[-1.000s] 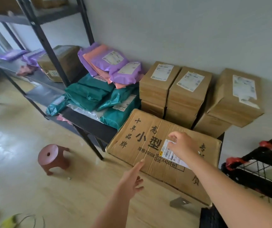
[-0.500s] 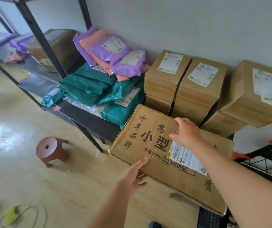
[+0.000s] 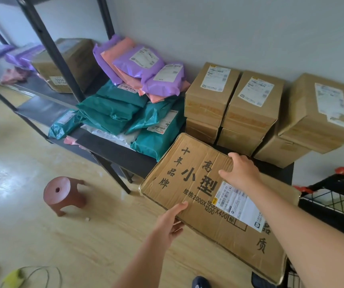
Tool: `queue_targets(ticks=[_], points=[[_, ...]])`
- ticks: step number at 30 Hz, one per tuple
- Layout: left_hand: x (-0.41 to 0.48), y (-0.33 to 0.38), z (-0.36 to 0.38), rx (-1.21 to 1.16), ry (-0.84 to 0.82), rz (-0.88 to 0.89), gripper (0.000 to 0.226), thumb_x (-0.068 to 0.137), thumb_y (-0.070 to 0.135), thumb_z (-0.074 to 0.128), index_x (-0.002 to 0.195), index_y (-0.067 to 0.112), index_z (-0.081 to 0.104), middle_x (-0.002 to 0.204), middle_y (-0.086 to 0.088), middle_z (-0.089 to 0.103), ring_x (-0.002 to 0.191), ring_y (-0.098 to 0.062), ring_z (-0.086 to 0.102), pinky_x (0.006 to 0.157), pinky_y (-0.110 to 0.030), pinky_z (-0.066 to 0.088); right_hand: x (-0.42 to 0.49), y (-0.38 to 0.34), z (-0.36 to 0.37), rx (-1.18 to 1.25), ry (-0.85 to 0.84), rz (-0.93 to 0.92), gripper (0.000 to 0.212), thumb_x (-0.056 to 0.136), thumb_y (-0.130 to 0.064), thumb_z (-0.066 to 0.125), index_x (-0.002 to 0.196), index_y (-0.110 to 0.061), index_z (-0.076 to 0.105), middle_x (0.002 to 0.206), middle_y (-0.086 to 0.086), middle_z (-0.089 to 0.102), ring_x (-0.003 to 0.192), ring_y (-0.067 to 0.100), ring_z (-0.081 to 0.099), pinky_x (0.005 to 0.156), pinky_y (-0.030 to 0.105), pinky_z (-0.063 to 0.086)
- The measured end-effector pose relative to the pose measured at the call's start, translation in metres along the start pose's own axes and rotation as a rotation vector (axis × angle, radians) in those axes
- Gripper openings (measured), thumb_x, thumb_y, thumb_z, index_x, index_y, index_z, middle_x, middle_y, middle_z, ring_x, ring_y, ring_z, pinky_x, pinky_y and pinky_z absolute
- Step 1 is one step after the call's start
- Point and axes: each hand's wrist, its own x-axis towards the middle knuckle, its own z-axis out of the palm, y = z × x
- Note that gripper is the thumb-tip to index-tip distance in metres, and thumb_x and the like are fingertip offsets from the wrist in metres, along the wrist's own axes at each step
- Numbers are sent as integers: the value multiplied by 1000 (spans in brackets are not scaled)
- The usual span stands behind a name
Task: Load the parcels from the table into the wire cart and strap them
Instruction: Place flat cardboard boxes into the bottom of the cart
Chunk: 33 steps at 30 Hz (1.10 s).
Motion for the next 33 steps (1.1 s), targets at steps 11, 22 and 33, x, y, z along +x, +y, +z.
queue_targets(ticks=[11, 22, 33], points=[[-23, 2, -26, 84, -102, 62, 48, 67, 33, 84, 103, 9, 62, 90, -10, 70, 85, -25, 66, 77, -34, 57, -53, -5, -6, -16, 157, 55, 68, 88, -47, 62, 147, -24, 35, 138, 4, 50, 126, 24, 47, 112, 50, 32], [-49, -25, -35, 89, -338, 62, 71, 54, 28, 84, 117, 8, 57, 95, -10, 68, 90, -25, 66, 71, -35, 55, -142, 6, -23, -78, 381, 117, 77, 83, -44, 70, 147, -23, 34, 138, 2, 51, 128, 22, 47, 111, 50, 35], [-91, -70, 21, 96, -482, -29, 60, 58, 12, 79, 113, 3, 58, 95, -14, 66, 85, -27, 65, 59, -30, 58, -227, 70, -46, -5, 522, 315, 80, 78, -29, 78, 145, -17, 36, 127, 10, 49, 118, 28, 47, 99, 41, 42]])
